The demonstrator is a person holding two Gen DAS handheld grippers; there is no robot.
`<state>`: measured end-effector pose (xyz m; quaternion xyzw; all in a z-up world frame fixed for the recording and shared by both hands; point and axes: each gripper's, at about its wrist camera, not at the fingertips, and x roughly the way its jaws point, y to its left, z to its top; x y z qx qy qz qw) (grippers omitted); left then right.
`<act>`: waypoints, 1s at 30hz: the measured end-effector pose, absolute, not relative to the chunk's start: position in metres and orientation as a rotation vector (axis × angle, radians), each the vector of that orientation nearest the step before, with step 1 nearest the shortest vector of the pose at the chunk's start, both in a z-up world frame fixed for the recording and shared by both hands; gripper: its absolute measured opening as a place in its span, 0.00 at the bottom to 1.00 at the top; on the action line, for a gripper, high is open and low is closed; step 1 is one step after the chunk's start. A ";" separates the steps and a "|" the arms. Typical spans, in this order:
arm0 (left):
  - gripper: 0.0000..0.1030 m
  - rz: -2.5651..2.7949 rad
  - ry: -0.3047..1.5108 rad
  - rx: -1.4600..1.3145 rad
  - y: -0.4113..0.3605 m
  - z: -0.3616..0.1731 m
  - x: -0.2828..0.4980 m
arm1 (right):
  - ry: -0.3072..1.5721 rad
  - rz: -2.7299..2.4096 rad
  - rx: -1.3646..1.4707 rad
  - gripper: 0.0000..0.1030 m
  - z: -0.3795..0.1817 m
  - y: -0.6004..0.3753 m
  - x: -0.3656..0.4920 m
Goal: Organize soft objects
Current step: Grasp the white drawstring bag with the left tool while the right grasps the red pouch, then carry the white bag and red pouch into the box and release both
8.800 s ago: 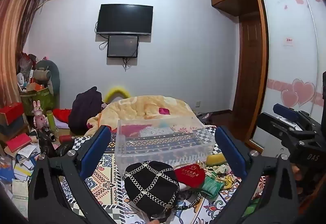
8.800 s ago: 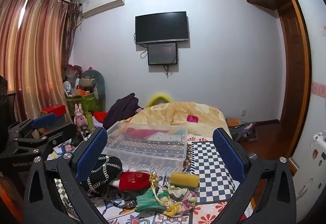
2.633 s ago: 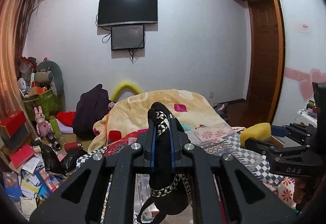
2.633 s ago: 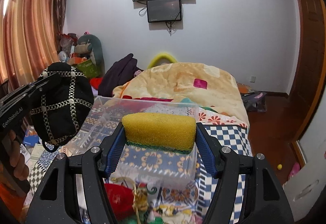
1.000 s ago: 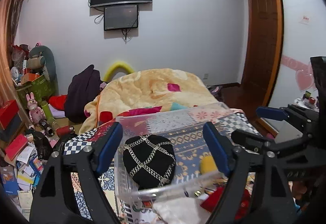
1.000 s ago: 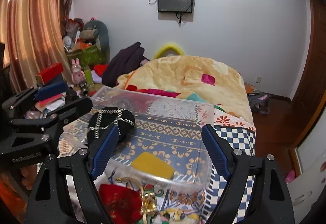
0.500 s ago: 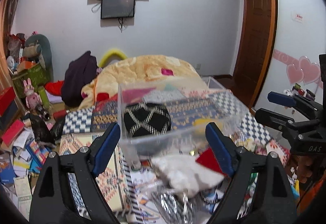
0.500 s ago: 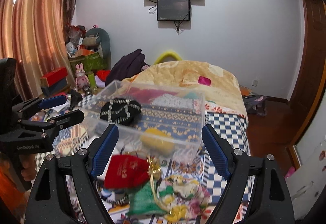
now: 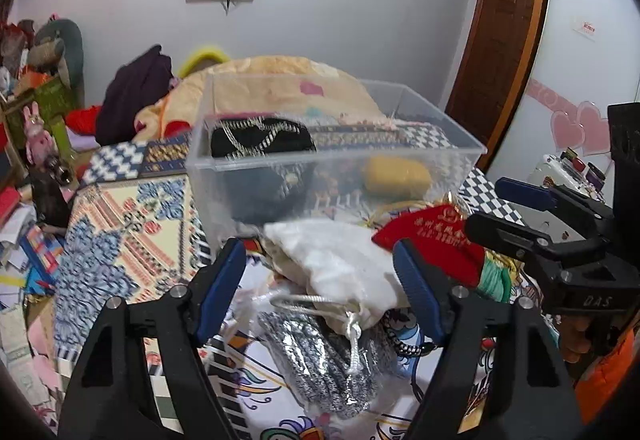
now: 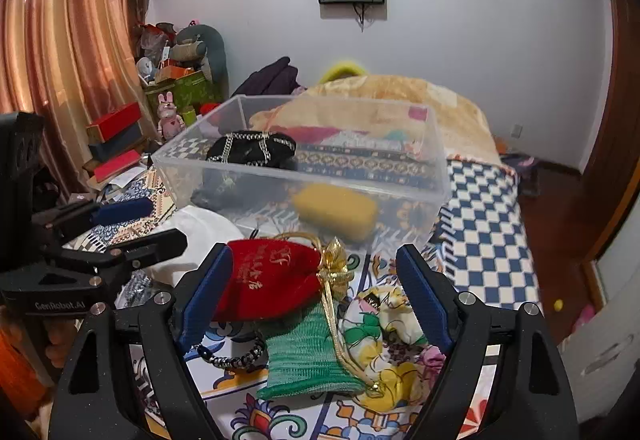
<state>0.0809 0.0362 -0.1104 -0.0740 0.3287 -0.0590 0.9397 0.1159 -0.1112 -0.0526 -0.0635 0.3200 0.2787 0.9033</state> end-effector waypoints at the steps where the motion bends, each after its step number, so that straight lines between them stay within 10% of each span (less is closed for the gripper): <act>1: 0.69 -0.130 0.681 -0.159 0.035 -0.113 0.083 | 0.675 0.578 -0.125 0.78 -0.056 -0.111 0.117; 17: 0.27 -0.200 0.679 -0.158 0.020 -0.123 0.078 | 0.740 0.660 -0.052 0.33 -0.067 -0.111 0.119; 30: 0.14 -0.165 0.608 -0.179 0.035 -0.096 0.064 | 0.626 0.608 -0.068 0.26 -0.039 -0.121 0.109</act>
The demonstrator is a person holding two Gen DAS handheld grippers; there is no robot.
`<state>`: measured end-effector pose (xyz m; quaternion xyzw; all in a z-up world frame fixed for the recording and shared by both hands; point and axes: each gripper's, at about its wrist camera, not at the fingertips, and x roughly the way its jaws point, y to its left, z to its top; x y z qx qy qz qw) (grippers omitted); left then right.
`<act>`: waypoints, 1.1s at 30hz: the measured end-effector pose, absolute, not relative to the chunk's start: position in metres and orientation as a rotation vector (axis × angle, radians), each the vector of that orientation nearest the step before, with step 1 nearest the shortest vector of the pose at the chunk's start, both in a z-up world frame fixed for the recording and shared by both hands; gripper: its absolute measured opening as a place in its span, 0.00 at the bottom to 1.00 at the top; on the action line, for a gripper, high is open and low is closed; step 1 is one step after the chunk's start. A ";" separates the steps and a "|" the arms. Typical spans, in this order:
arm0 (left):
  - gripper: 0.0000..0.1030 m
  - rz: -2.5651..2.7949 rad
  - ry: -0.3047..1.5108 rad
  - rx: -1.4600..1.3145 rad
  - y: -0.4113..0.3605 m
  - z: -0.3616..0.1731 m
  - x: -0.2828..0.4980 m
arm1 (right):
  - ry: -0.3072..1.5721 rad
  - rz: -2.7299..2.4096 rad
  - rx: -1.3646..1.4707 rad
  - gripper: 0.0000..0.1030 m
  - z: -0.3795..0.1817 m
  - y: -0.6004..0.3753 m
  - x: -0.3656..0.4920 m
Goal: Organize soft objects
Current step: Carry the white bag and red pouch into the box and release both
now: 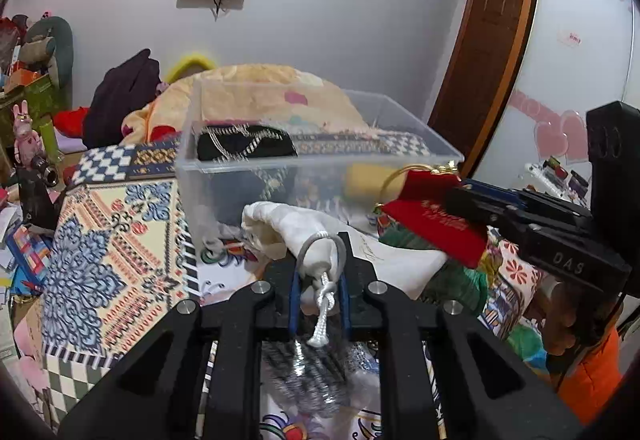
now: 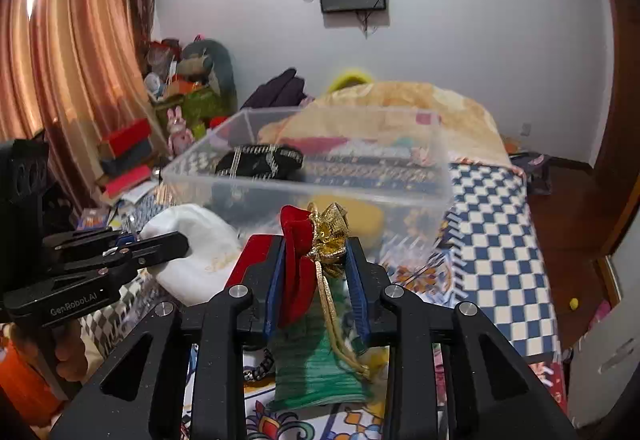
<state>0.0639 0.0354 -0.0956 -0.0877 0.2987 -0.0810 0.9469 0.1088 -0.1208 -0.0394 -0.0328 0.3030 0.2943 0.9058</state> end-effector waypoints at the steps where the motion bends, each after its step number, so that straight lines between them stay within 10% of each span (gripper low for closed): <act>1: 0.14 -0.166 0.602 -0.181 0.036 -0.093 0.063 | 0.614 0.603 -0.064 0.25 -0.036 -0.123 0.108; 33: 0.11 -0.070 0.365 -0.055 0.028 0.009 0.122 | 0.460 0.495 -0.082 0.25 0.025 -0.123 0.157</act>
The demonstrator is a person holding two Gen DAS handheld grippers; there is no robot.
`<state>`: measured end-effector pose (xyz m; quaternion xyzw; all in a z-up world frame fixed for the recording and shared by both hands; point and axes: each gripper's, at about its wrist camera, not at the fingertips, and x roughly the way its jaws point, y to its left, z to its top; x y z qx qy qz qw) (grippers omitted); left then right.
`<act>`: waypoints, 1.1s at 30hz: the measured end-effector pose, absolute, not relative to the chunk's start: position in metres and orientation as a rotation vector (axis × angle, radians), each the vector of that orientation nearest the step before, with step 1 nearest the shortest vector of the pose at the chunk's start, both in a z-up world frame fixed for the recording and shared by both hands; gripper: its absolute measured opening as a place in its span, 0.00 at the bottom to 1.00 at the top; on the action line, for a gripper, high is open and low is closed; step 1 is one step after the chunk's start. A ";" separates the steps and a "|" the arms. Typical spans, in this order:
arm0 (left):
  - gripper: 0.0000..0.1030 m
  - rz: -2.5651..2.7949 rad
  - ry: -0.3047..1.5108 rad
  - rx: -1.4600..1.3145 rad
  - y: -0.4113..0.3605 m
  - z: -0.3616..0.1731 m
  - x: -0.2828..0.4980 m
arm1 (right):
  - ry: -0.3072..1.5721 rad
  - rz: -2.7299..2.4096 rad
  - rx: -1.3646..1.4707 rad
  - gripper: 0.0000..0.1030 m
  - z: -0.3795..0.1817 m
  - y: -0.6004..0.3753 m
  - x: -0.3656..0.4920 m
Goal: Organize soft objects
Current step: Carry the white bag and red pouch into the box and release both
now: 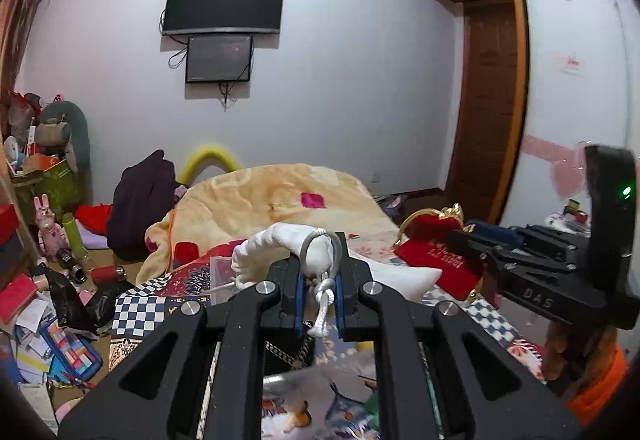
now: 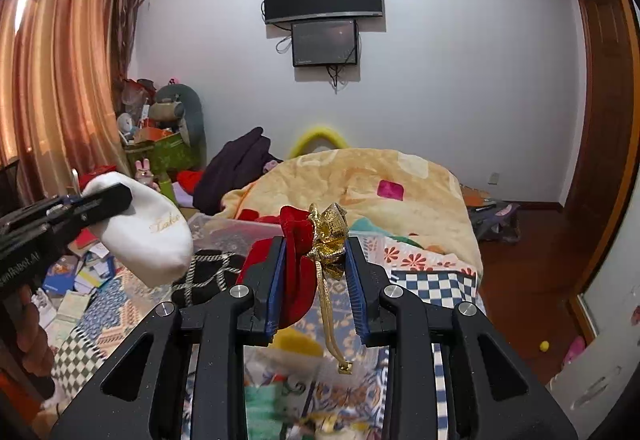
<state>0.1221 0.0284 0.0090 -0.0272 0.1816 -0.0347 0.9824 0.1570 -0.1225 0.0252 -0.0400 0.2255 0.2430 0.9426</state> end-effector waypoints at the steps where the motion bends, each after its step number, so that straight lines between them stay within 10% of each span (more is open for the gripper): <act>1: 0.11 -0.062 0.373 -0.052 0.029 0.005 0.128 | 0.466 0.489 -0.087 0.25 0.024 -0.120 0.162; 27: 0.12 -0.059 0.643 0.033 0.025 -0.077 0.202 | 0.764 0.480 -0.241 0.29 -0.038 -0.085 0.221; 33: 0.30 -0.058 0.656 0.009 0.031 -0.078 0.199 | 0.764 0.496 -0.252 0.38 -0.034 -0.088 0.215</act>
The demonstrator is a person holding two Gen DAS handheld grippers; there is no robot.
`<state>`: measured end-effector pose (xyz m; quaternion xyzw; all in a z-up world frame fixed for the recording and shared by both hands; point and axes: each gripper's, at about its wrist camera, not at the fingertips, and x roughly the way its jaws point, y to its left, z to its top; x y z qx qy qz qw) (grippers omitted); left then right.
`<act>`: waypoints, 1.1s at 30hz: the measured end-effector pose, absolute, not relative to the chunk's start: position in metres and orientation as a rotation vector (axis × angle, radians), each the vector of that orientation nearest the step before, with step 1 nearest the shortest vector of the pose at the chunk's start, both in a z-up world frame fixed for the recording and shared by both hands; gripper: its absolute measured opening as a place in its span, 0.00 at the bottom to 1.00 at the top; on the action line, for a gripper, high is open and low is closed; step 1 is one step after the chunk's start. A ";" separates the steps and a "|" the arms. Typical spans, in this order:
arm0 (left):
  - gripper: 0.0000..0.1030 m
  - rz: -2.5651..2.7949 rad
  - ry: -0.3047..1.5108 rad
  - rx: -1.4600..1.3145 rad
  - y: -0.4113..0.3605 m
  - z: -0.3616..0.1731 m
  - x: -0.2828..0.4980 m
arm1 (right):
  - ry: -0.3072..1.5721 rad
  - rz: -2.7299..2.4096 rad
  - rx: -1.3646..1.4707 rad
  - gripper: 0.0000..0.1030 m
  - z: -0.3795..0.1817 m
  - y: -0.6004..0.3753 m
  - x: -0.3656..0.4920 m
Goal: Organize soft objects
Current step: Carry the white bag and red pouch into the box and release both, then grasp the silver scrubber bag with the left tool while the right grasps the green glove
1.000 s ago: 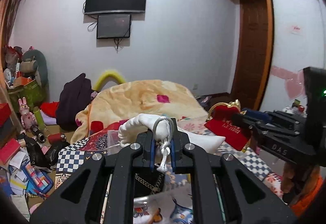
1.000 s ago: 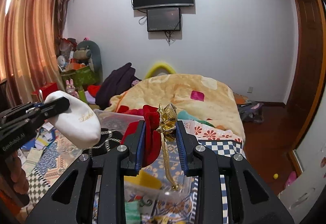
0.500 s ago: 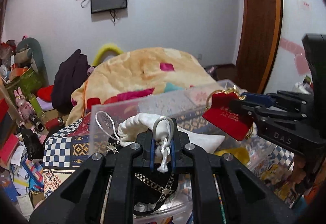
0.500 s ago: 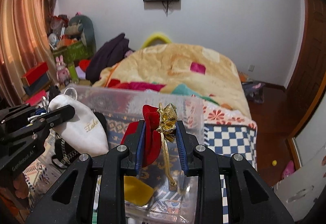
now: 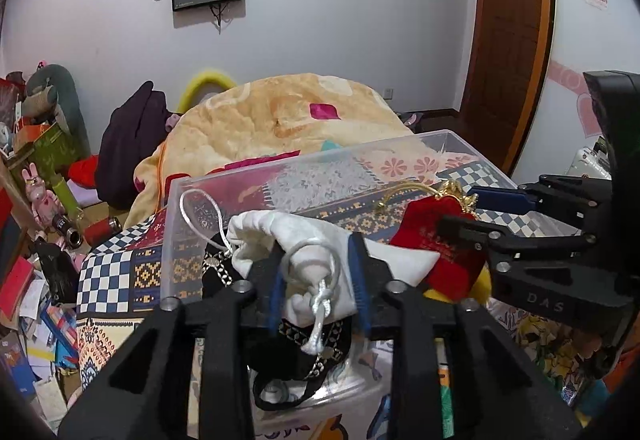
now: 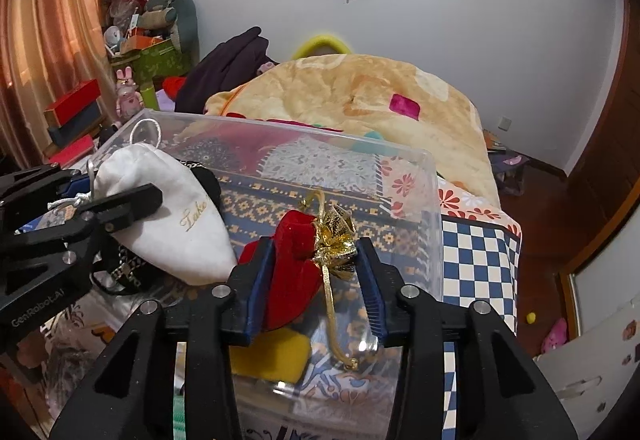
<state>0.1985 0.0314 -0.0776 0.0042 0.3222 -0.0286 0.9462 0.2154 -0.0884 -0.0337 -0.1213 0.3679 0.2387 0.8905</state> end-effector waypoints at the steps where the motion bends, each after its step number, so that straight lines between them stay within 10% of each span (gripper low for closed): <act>1: 0.31 -0.058 0.656 0.007 0.032 -0.077 0.197 | 0.760 0.494 -0.253 0.39 -0.033 -0.088 0.215; 23: 0.87 -0.073 0.481 -0.044 0.041 -0.035 0.094 | 0.569 0.544 -0.128 0.60 -0.002 -0.126 0.141; 33: 0.89 -0.078 0.605 -0.120 0.047 -0.081 0.071 | 0.636 0.578 -0.120 0.60 -0.033 -0.126 0.112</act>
